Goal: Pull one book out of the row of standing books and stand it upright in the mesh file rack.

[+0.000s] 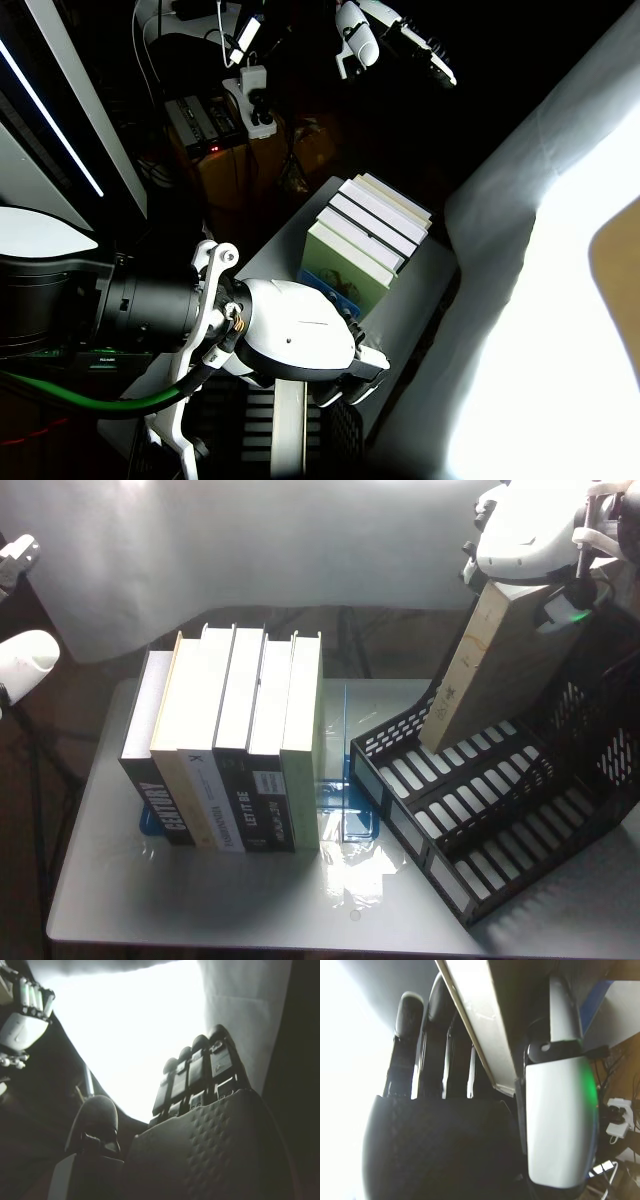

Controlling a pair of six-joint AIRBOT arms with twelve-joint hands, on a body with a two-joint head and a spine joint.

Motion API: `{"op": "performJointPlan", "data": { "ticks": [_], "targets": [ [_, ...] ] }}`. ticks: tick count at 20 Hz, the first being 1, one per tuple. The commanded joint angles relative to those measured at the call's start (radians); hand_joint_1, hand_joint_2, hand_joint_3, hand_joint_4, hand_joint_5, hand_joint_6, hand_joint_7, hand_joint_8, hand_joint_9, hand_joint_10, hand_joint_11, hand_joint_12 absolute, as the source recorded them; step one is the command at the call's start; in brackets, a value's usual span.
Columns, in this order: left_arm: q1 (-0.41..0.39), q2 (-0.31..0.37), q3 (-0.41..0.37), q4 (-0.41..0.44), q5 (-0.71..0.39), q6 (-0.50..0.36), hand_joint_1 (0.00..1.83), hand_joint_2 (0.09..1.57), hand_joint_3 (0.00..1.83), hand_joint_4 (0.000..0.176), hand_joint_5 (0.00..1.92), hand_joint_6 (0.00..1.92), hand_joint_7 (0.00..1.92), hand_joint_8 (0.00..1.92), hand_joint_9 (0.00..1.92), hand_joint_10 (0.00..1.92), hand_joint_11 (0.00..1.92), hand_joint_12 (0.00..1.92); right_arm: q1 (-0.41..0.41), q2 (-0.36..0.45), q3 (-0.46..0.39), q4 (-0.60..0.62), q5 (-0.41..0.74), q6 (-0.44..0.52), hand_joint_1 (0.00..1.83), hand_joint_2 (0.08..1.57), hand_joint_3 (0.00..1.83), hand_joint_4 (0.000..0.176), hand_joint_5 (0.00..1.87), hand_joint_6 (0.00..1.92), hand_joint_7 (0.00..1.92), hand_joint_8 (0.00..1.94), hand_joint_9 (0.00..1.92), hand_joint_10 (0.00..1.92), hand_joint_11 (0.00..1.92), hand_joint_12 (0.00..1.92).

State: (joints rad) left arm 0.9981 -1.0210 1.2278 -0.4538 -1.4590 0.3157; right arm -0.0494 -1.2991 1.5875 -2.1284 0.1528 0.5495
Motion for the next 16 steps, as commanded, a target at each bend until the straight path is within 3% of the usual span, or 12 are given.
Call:
{"op": "performJointPlan", "data": {
  "ticks": [1,4,5,7,8,9,10,11,12,13,15,16],
  "targets": [
    [-0.007,0.002,0.012,-0.013,-0.132,-0.004,0.00,1.44,0.00,0.016,0.00,0.00,0.00,0.00,0.00,0.00,0.00,0.00,0.004,0.014,0.009,0.004,-0.065,0.000,1.34,1.23,0.00,0.000,0.70,1.38,0.86,1.25,0.63,1.52,0.13,1.82],
    [-0.007,0.002,0.012,-0.013,-0.132,-0.004,0.00,1.44,0.00,0.022,0.00,0.00,0.00,0.00,0.00,0.00,0.00,0.00,-0.002,0.009,0.021,0.004,-0.065,0.001,1.34,1.22,0.00,0.000,0.71,1.44,0.87,1.19,0.63,1.46,0.11,1.72],
    [-0.007,0.002,0.012,-0.013,-0.132,-0.004,0.00,1.44,0.00,0.027,0.00,0.00,0.00,0.00,0.00,0.00,0.00,0.00,-0.003,0.006,0.026,0.005,-0.065,0.001,1.33,1.23,0.00,0.000,0.69,1.40,0.85,1.26,0.61,1.53,0.09,1.77],
    [-0.007,0.002,0.012,-0.013,-0.132,-0.004,0.00,1.44,0.00,0.021,0.00,0.00,0.00,0.00,0.00,0.00,0.00,0.00,-0.005,0.002,0.033,0.005,-0.065,0.003,1.34,1.22,0.00,0.000,0.67,1.32,0.89,1.24,0.69,1.47,0.21,1.73],
    [-0.007,0.002,0.012,-0.013,-0.132,-0.004,0.00,1.44,0.00,0.028,0.00,0.00,0.00,0.00,0.00,0.00,0.00,0.00,-0.006,0.002,0.034,0.005,-0.065,0.003,1.35,1.21,0.00,0.000,0.69,1.24,0.87,1.28,0.72,1.50,0.35,1.79],
    [-0.007,0.002,0.012,-0.013,-0.132,-0.004,0.00,1.43,0.00,0.028,0.00,0.00,0.00,0.00,0.00,0.00,0.00,0.00,-0.007,0.002,0.035,0.005,-0.066,0.003,1.35,1.21,0.00,0.000,0.71,1.23,0.87,1.28,0.70,1.50,0.36,1.80],
    [-0.007,0.002,0.012,-0.013,-0.132,-0.004,0.00,1.43,0.00,0.024,0.00,0.00,0.00,0.00,0.00,0.00,0.00,0.00,-0.008,0.002,0.035,0.004,-0.068,0.003,1.17,1.25,0.00,0.000,0.70,1.40,0.76,1.35,0.56,1.23,0.17,1.78],
    [-0.007,0.002,0.012,-0.013,-0.132,-0.004,0.00,1.44,0.00,0.009,0.00,0.00,0.00,0.00,0.00,0.00,0.00,0.00,-0.010,0.002,0.037,0.005,-0.069,0.003,1.14,1.26,0.00,0.017,0.70,1.42,0.75,1.35,0.54,1.14,0.07,1.80],
    [-0.007,0.002,0.012,-0.014,-0.133,-0.004,0.00,1.43,0.00,0.020,0.00,0.00,0.00,0.00,0.00,0.00,0.00,0.00,-0.010,0.003,0.037,0.005,-0.071,0.003,1.14,1.27,0.00,0.000,0.65,1.43,0.76,1.40,0.54,1.24,0.08,1.89],
    [-0.007,0.002,0.012,-0.014,-0.133,-0.004,0.00,1.42,0.00,0.028,0.00,0.00,0.00,0.00,0.00,0.00,0.00,0.00,-0.011,0.004,0.037,0.005,-0.071,0.004,1.12,1.29,0.00,0.000,0.58,1.53,0.74,1.41,0.48,1.21,0.01,1.86],
    [-0.007,0.001,0.013,-0.014,-0.133,-0.004,0.00,1.44,0.00,0.022,0.00,0.00,0.00,0.00,0.00,0.00,0.00,0.00,-0.014,0.004,0.036,0.005,-0.071,0.004,1.14,1.30,0.00,0.000,0.53,1.53,0.77,1.43,0.48,1.24,0.06,1.88],
    [-0.007,0.001,0.013,-0.014,-0.133,-0.004,0.00,1.44,0.00,0.015,0.00,0.00,0.00,0.00,0.00,0.00,0.00,0.00,-0.016,0.004,0.036,0.005,-0.071,0.004,1.27,1.24,0.00,0.000,0.45,1.15,0.75,1.38,0.46,1.18,0.03,1.84]
  ]
}}
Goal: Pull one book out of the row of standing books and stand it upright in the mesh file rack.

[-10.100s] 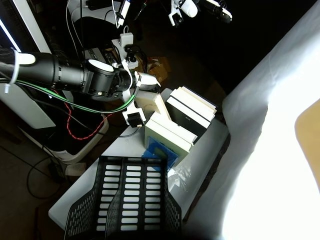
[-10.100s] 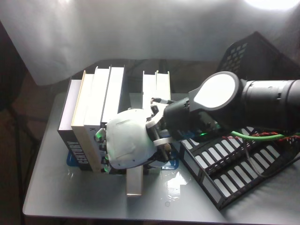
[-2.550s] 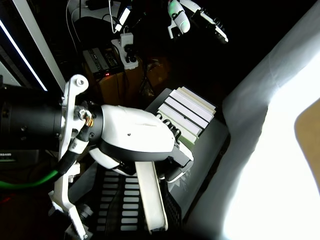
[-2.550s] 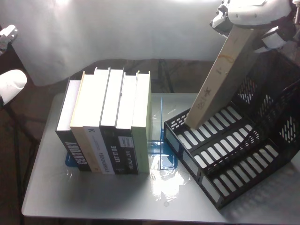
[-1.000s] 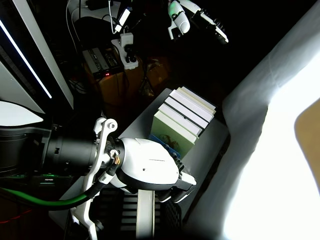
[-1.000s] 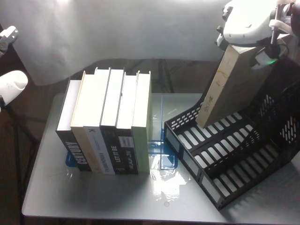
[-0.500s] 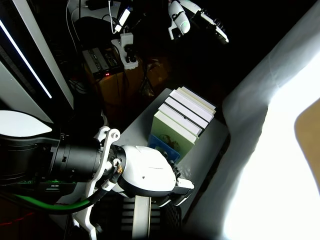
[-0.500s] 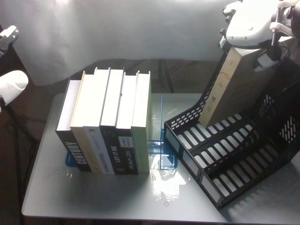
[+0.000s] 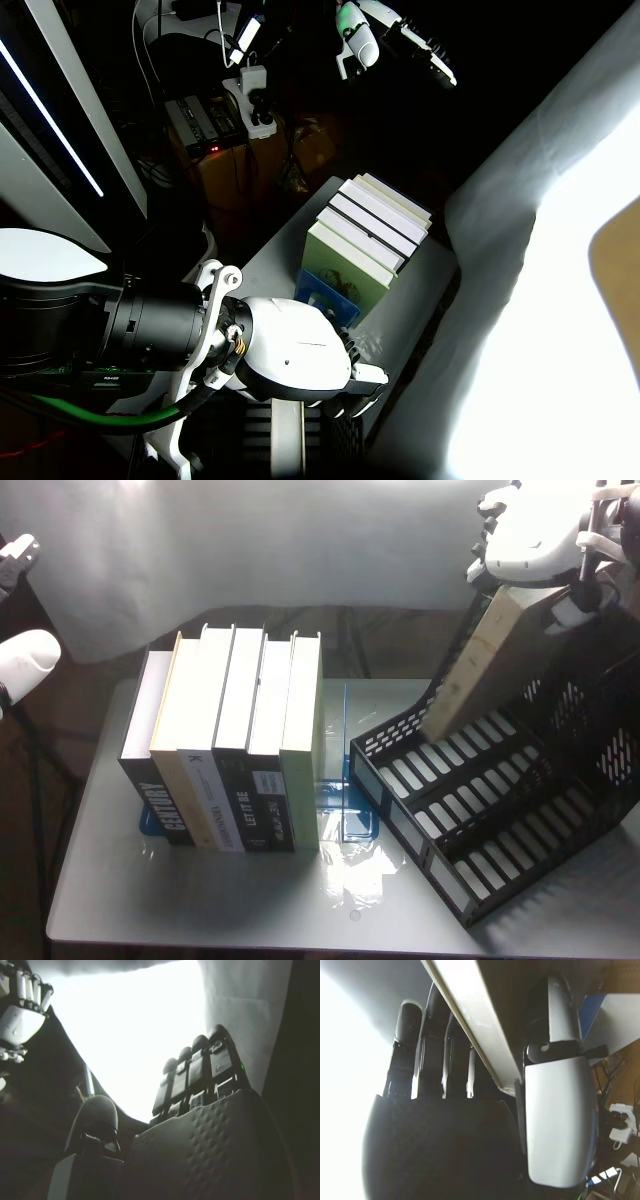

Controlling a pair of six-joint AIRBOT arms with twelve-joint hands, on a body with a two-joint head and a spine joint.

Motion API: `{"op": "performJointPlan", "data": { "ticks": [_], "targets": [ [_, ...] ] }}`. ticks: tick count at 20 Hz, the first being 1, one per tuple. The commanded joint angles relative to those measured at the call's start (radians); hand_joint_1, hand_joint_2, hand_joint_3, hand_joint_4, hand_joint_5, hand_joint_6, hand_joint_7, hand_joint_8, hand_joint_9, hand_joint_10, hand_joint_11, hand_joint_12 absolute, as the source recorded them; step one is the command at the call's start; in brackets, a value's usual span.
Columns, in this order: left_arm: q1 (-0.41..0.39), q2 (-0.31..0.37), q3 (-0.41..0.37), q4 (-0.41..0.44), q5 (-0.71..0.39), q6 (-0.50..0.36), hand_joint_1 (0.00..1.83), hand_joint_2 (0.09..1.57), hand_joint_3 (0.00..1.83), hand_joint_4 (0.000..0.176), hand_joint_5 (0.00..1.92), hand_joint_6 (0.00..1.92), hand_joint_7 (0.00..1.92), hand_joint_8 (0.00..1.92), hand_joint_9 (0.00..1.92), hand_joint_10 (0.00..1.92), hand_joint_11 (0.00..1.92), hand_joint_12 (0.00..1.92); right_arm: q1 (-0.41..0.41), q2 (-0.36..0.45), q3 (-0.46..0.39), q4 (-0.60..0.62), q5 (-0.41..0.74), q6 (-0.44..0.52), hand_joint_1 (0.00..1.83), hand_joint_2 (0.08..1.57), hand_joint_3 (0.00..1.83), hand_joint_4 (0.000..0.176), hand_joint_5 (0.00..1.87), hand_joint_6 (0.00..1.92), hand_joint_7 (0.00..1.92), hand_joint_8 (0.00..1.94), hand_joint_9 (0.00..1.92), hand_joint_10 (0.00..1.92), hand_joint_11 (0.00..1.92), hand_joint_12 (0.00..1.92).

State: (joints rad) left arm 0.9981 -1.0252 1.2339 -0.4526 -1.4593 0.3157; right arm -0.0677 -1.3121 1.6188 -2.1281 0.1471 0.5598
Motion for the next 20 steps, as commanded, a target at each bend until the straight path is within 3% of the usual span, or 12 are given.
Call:
{"op": "performJointPlan", "data": {
  "ticks": [1,2,3,4,6,7,9,10,12,14,17,20],
  "targets": [
    [-0.007,0.006,0.007,-0.015,-0.133,-0.004,0.00,1.45,0.00,0.012,0.00,0.00,0.00,0.00,0.00,0.00,0.00,0.00,0.002,0.018,0.004,0.004,-0.066,-0.007,1.30,1.22,0.00,0.000,0.48,0.96,0.76,1.35,0.50,1.11,0.03,1.82],
    [-0.007,0.006,0.007,-0.015,-0.133,-0.004,0.00,1.44,0.00,0.020,0.00,0.00,0.00,0.00,0.00,0.00,0.00,0.00,0.001,0.019,0.004,0.004,-0.066,-0.007,1.31,1.21,0.00,0.000,0.49,0.89,0.77,1.34,0.51,1.08,0.05,1.80],
    [-0.007,0.006,0.007,-0.015,-0.133,-0.004,0.00,1.44,0.00,0.020,0.00,0.00,0.00,0.00,0.00,0.00,0.00,0.00,0.000,0.020,0.004,0.004,-0.067,-0.007,1.18,1.25,0.00,0.000,0.58,1.40,0.81,1.28,0.52,1.08,0.10,1.83],
    [-0.007,0.005,0.007,-0.015,-0.133,-0.004,0.00,1.44,0.00,0.019,0.00,0.00,0.00,0.00,0.00,0.00,0.00,0.00,0.000,0.020,0.004,0.004,-0.067,-0.006,1.15,1.26,0.00,0.000,0.60,1.50,0.80,1.29,0.52,1.08,0.11,1.84],
    [-0.007,0.005,0.007,-0.016,-0.133,-0.004,0.00,1.43,0.00,0.023,0.00,0.00,0.00,0.00,0.00,0.00,0.00,0.00,-0.003,0.021,0.003,0.004,-0.068,-0.006,1.13,1.19,0.00,0.000,0.48,0.86,0.62,0.71,0.43,1.02,0.00,1.78],
    [-0.007,0.005,0.007,-0.016,-0.133,-0.004,0.00,1.43,0.00,0.022,0.00,0.00,0.00,0.00,0.00,0.00,0.00,0.00,-0.005,0.022,0.003,0.004,-0.068,-0.006,1.27,1.21,0.00,0.000,0.49,0.81,0.73,1.22,0.45,1.14,0.03,1.86],
    [-0.007,0.005,0.007,-0.016,-0.133,-0.004,0.00,1.42,0.00,0.024,0.00,0.00,0.00,0.00,0.00,0.00,0.00,0.00,-0.007,0.023,0.002,0.004,-0.068,-0.006,1.14,1.16,0.00,0.000,0.50,0.69,0.56,0.78,0.37,1.18,0.02,1.89],
    [-0.007,0.005,0.007,-0.016,-0.133,-0.004,0.00,1.43,0.00,0.022,0.00,0.00,0.00,0.00,0.00,0.00,0.00,0.00,-0.009,0.024,0.000,0.003,-0.068,-0.007,1.15,1.14,0.00,0.000,0.45,0.71,0.51,0.88,0.29,1.33,0.00,1.91],
    [-0.007,0.005,0.008,-0.016,-0.132,-0.004,0.00,1.43,0.00,0.025,0.00,0.00,0.00,0.00,0.00,0.00,0.00,0.00,-0.009,0.027,-0.011,-0.014,-0.069,-0.007,0.97,1.12,0.00,0.000,0.02,0.17,0.03,0.10,0.01,0.46,0.00,1.43],
    [-0.007,0.004,0.008,-0.016,-0.132,-0.004,0.00,1.43,0.00,0.031,0.00,0.00,0.00,0.00,0.00,0.00,0.00,0.00,-0.009,0.025,-0.019,-0.039,-0.074,-0.007,0.90,1.05,0.00,0.000,0.00,0.01,0.00,0.00,0.00,0.05,0.00,0.87],
    [-0.007,0.004,0.008,-0.016,-0.132,-0.004,0.00,1.44,0.00,0.022,0.00,0.00,0.00,0.00,0.00,0.00,0.00,0.00,-0.009,0.024,-0.019,-0.039,-0.076,-0.007,0.84,1.04,0.00,0.000,0.00,0.00,0.00,0.00,0.00,0.00,0.00,0.32],
    [-0.007,0.004,0.007,-0.017,-0.132,-0.004,0.00,1.41,0.00,0.029,0.00,0.00,0.00,0.00,0.00,0.00,0.00,0.00,-0.009,0.027,-0.026,-0.038,-0.084,-0.006,0.87,1.03,0.00,0.000,0.00,0.00,0.00,0.00,0.00,0.00,0.00,0.16]
  ]
}}
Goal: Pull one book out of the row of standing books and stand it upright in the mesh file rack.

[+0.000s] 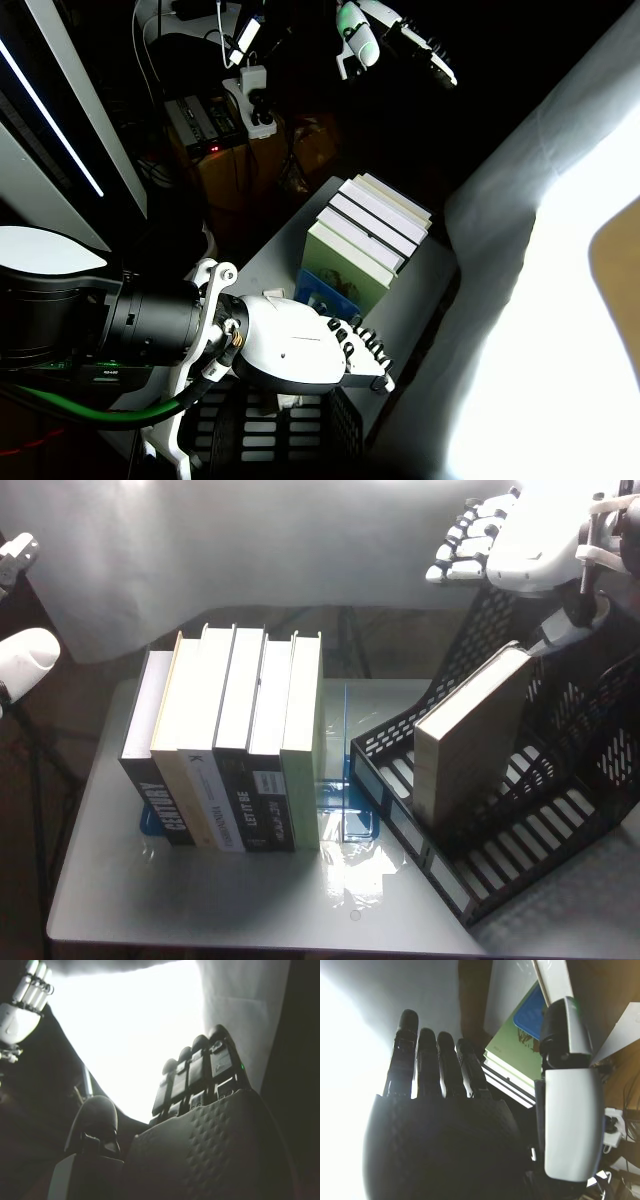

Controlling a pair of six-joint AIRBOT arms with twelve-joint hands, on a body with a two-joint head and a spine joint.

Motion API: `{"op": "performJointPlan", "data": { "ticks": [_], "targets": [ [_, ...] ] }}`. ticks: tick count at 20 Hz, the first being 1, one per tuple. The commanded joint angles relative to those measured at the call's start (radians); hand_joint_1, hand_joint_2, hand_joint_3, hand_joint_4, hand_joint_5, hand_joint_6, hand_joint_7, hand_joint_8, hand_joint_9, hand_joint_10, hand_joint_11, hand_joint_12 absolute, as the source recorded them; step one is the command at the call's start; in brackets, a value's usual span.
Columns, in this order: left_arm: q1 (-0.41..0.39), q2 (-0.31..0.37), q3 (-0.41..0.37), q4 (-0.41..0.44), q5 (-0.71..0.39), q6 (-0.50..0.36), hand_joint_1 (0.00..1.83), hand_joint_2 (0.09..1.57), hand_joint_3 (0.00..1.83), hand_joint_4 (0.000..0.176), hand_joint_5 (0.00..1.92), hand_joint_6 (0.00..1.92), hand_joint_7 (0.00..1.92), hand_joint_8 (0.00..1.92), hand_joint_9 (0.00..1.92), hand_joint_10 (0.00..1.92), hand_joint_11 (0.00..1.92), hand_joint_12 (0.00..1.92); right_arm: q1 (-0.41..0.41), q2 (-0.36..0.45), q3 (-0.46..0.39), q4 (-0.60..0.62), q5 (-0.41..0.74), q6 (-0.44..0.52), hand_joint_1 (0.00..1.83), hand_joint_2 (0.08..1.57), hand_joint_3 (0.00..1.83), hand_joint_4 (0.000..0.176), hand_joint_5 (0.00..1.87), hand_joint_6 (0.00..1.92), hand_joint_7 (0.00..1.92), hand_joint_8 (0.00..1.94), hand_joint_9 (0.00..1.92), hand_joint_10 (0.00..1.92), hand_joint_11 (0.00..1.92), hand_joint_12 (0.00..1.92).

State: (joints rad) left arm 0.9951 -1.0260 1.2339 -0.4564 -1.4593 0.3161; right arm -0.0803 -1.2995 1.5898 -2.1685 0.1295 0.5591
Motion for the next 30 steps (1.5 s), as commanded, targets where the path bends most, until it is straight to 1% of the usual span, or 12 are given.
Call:
{"op": "performJointPlan", "data": {
  "ticks": [1,6,8,9,12,16,18,22,24,26,28,30],
  "targets": [
    [-0.004,0.005,0.007,-0.014,-0.132,-0.005,0.00,1.41,0.00,0.036,0.00,0.00,0.00,0.00,0.00,0.00,0.00,0.00,0.003,0.020,-0.001,0.004,-0.070,-0.006,0.87,1.02,0.00,0.000,0.00,0.00,0.00,0.00,0.00,0.00,0.00,0.18],
    [-0.004,0.004,0.006,-0.014,-0.133,-0.005,0.00,1.41,0.00,0.036,0.00,0.00,0.00,0.00,0.00,0.00,0.00,0.00,0.004,0.040,-0.024,0.044,-0.073,-0.006,0.92,1.05,0.00,0.000,0.00,0.00,0.00,0.00,0.04,0.02,0.03,0.02],
    [-0.004,0.004,0.006,-0.014,-0.133,-0.005,0.00,1.42,0.00,0.037,0.00,0.00,0.00,0.00,0.00,0.00,0.00,0.00,0.004,0.060,-0.051,0.062,-0.059,-0.006,0.93,1.10,0.00,0.000,0.03,0.02,0.01,0.01,0.05,0.06,0.00,0.58],
    [-0.004,0.004,0.006,-0.014,-0.132,-0.005,0.00,1.41,0.00,0.047,0.00,0.00,0.00,0.00,0.00,0.00,0.00,0.00,0.024,0.095,-0.078,0.062,-0.049,-0.006,0.98,1.12,0.00,0.000,0.07,0.04,0.03,0.02,0.05,0.07,0.00,0.62],
    [-0.004,0.004,0.004,-0.014,-0.134,-0.005,0.00,1.42,0.00,0.038,0.00,0.00,0.00,0.00,0.00,0.00,0.00,0.00,0.031,0.178,-0.170,0.081,-0.035,-0.006,0.88,1.20,0.02,0.000,0.06,0.03,0.04,0.01,0.01,0.09,0.00,0.26],
    [-0.003,0.003,0.003,-0.015,-0.134,-0.005,0.00,1.43,0.00,0.029,0.00,0.00,0.00,0.00,0.00,0.00,0.00,0.00,0.010,0.228,-0.240,0.108,0.016,-0.010,0.95,1.15,0.00,0.000,0.10,0.04,0.11,0.00,0.04,0.32,0.00,1.30],
    [-0.003,0.003,0.002,-0.014,-0.129,-0.005,0.00,1.43,0.00,0.029,0.00,0.00,0.00,0.00,0.00,0.00,0.00,0.00,-0.003,0.255,-0.268,0.178,0.031,-0.033,0.94,1.15,0.00,0.000,0.10,0.04,0.11,0.00,0.01,0.41,0.00,1.41],
    [-0.003,0.003,-0.001,-0.005,-0.120,-0.005,0.00,1.45,0.01,0.016,0.00,0.00,0.00,0.00,0.00,0.00,0.00,0.00,-0.012,0.314,-0.324,0.704,0.100,-0.480,0.85,1.21,0.01,0.000,0.05,0.02,0.07,0.00,0.00,0.33,0.00,1.31],
    [-0.003,0.003,-0.004,0.003,-0.112,-0.005,0.00,1.44,0.01,0.010,0.00,0.00,0.00,0.00,0.00,0.00,0.00,0.00,-0.022,0.331,-0.335,0.940,0.153,-0.637,0.66,1.28,0.00,0.000,0.00,0.00,0.00,0.00,0.00,0.01,0.00,0.40],
    [-0.003,0.003,-0.006,0.012,-0.099,-0.005,0.00,1.46,0.01,0.000,0.00,0.00,0.00,0.00,0.00,0.00,0.00,0.00,-0.028,0.342,-0.341,1.073,0.205,-0.704,0.66,1.27,0.00,0.000,0.00,0.00,0.00,0.00,0.00,0.00,0.00,0.44],
    [-0.004,0.002,-0.009,0.022,-0.086,-0.005,0.00,1.46,0.01,0.000,0.00,0.00,0.00,0.00,0.00,0.00,0.00,0.00,-0.038,0.354,-0.340,1.174,0.274,-0.717,0.51,1.24,0.00,0.019,0.00,0.00,0.00,0.00,0.01,0.00,0.00,0.16],
    [-0.004,0.001,-0.011,0.026,-0.081,-0.005,0.00,1.47,0.01,0.000,0.00,0.00,0.00,0.00,0.00,0.00,0.00,0.00,-0.049,0.364,-0.338,1.262,0.339,-0.718,0.45,1.25,0.00,0.044,0.00,0.00,0.00,0.00,0.01,0.01,0.00,0.23]
  ]
}}
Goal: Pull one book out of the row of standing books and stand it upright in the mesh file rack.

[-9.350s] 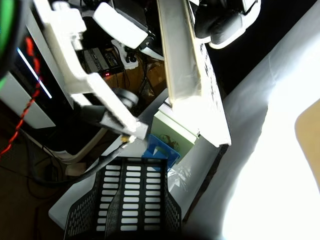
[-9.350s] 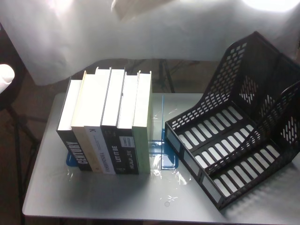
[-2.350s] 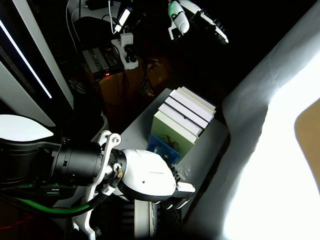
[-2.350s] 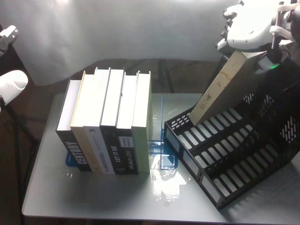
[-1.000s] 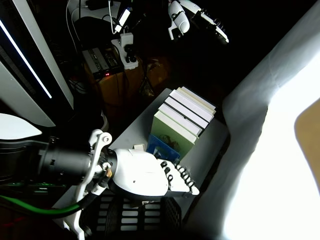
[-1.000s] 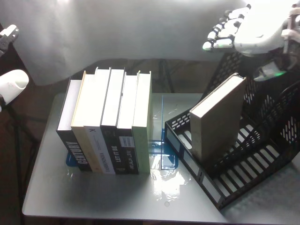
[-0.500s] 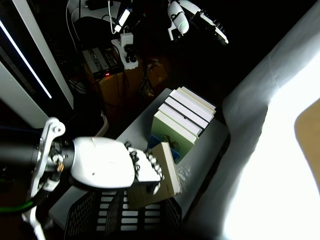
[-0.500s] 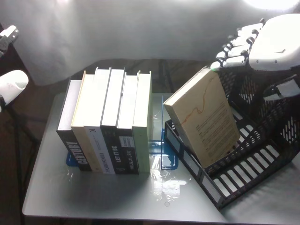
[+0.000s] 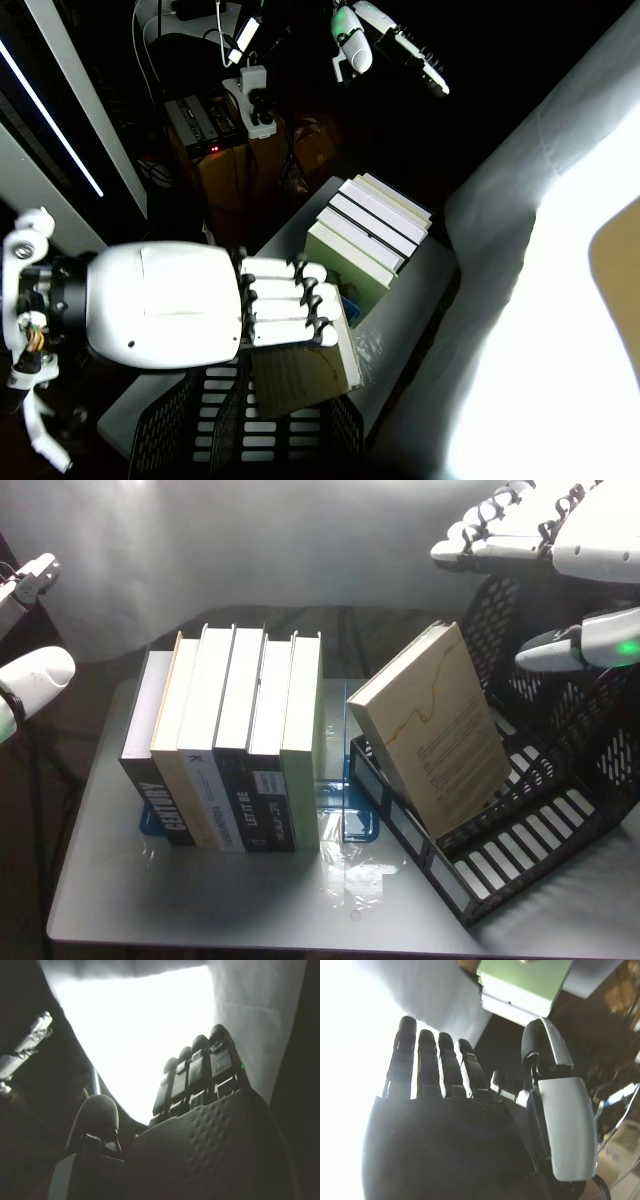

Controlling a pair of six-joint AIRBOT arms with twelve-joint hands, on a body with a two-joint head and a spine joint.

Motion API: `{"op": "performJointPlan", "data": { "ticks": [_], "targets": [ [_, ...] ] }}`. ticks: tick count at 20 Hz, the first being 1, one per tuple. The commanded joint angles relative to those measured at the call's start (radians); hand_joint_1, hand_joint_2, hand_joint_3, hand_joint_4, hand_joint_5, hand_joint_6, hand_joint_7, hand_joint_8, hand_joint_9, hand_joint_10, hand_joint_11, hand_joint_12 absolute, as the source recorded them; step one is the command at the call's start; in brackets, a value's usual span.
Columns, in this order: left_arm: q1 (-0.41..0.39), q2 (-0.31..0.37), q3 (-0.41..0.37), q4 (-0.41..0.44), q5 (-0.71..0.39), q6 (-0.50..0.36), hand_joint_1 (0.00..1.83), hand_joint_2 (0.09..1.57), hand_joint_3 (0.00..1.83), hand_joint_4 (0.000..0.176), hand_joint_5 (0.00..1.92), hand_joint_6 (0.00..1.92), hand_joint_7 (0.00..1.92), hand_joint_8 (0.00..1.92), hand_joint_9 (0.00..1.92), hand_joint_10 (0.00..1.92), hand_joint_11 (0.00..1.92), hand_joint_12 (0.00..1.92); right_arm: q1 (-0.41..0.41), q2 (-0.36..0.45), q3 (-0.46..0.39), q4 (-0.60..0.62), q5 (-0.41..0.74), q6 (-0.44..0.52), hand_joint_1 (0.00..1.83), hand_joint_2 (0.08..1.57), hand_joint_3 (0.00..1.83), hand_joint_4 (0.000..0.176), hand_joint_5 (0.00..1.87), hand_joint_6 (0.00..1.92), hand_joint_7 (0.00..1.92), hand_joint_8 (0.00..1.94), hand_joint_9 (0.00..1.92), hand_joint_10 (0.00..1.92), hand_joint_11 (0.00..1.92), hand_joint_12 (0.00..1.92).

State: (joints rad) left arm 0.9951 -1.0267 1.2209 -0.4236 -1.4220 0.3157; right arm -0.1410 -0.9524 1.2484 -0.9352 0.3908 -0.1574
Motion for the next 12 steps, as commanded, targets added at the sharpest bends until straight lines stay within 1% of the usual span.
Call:
{"op": "performJointPlan", "data": {
  "ticks": [1,2,3,4,5,6,7,8,9,10,11,12],
  "targets": [
    [-0.006,0.002,0.001,-0.002,-0.115,-0.004,0.00,1.47,0.01,0.000,0.00,0.00,0.00,0.00,0.00,0.00,0.00,0.00,-0.002,0.023,0.008,0.091,0.127,-0.001,0.44,1.28,0.01,0.055,0.00,0.00,0.00,0.00,0.01,0.01,0.00,0.26],
    [-0.008,0.002,0.000,0.004,-0.113,-0.004,0.00,1.47,0.01,0.000,0.00,0.00,0.00,0.00,0.00,0.00,0.00,0.00,-0.013,0.030,0.008,0.132,0.160,-0.001,0.44,1.30,0.01,0.067,0.00,0.00,0.00,0.00,0.02,0.01,0.00,0.35],
    [-0.012,0.002,0.000,0.013,-0.109,-0.004,0.00,1.46,0.01,0.000,0.00,0.00,0.00,0.00,0.00,0.00,0.00,0.00,-0.026,0.037,0.008,0.180,0.199,-0.001,0.43,1.34,0.01,0.073,0.00,0.00,0.00,0.00,0.00,0.00,0.00,0.29],
    [-0.015,0.003,-0.001,0.019,-0.107,-0.004,0.00,1.47,0.01,0.000,0.00,0.00,0.00,0.00,0.00,0.00,0.00,0.00,-0.039,0.041,0.008,0.221,0.228,-0.007,0.45,1.35,0.01,0.032,0.00,0.00,0.00,0.00,0.02,0.01,0.00,0.42],
    [-0.016,0.008,-0.005,0.027,-0.104,-0.004,0.00,1.48,0.02,0.000,0.00,0.00,0.00,0.00,0.00,0.00,0.00,0.00,-0.073,0.045,0.007,0.310,0.294,-0.025,0.44,1.33,0.00,0.019,0.00,0.00,0.00,0.00,0.08,0.04,0.00,0.68],
    [-0.016,0.011,-0.008,0.031,-0.105,-0.004,0.00,1.48,0.02,0.000,0.00,0.00,0.00,0.00,0.00,0.00,0.00,0.00,-0.088,0.046,0.005,0.346,0.320,-0.039,0.47,1.32,0.00,0.018,0.00,0.00,0.00,0.00,0.11,0.05,0.00,0.85],
    [-0.017,0.012,-0.009,0.033,-0.105,-0.004,0.01,1.49,0.01,0.000,0.00,0.00,0.00,0.00,0.00,0.00,0.00,0.00,-0.092,0.047,0.003,0.358,0.327,-0.044,0.43,1.31,0.00,0.045,0.00,0.00,0.00,0.00,0.10,0.05,0.00,0.64],
    [-0.017,0.012,-0.009,0.033,-0.105,-0.004,0.02,1.48,0.01,0.000,0.00,0.00,0.00,0.00,0.00,0.00,0.00,0.00,-0.094,0.048,0.003,0.358,0.327,-0.044,0.44,1.33,0.00,0.049,0.00,0.00,0.00,0.00,0.09,0.05,0.00,0.49],
    [-0.017,0.014,-0.011,0.037,-0.105,-0.004,0.05,1.49,0.01,0.000,0.00,0.00,0.00,0.00,0.00,0.00,0.00,0.00,-0.102,0.050,-0.001,0.383,0.343,-0.057,0.46,1.32,0.00,0.045,0.00,0.00,0.00,0.00,0.09,0.05,0.00,0.47],
    [-0.018,0.015,-0.013,0.042,-0.105,-0.004,0.05,1.48,0.00,0.017,0.00,0.00,0.00,0.00,0.00,0.00,0.00,0.00,-0.114,0.055,-0.007,0.410,0.362,-0.071,0.48,1.30,0.00,0.034,0.00,0.00,0.00,0.00,0.09,0.05,0.00,0.65],
    [-0.019,0.016,-0.014,0.045,-0.105,-0.004,0.05,1.46,0.00,0.033,0.00,0.00,0.00,0.00,0.00,0.00,0.00,0.00,-0.121,0.058,-0.011,0.428,0.376,-0.078,0.44,1.31,0.00,0.043,0.00,0.00,0.00,0.00,0.08,0.04,0.00,0.64],
    [-0.021,0.017,-0.016,0.052,-0.106,-0.004,0.05,1.47,0.00,0.024,0.00,0.00,0.00,0.00,0.00,0.00,0.00,0.00,-0.136,0.063,-0.018,0.459,0.401,-0.089,0.44,1.33,0.00,0.046,0.00,0.00,0.00,0.00,0.07,0.04,0.00,0.57]
  ]
}}
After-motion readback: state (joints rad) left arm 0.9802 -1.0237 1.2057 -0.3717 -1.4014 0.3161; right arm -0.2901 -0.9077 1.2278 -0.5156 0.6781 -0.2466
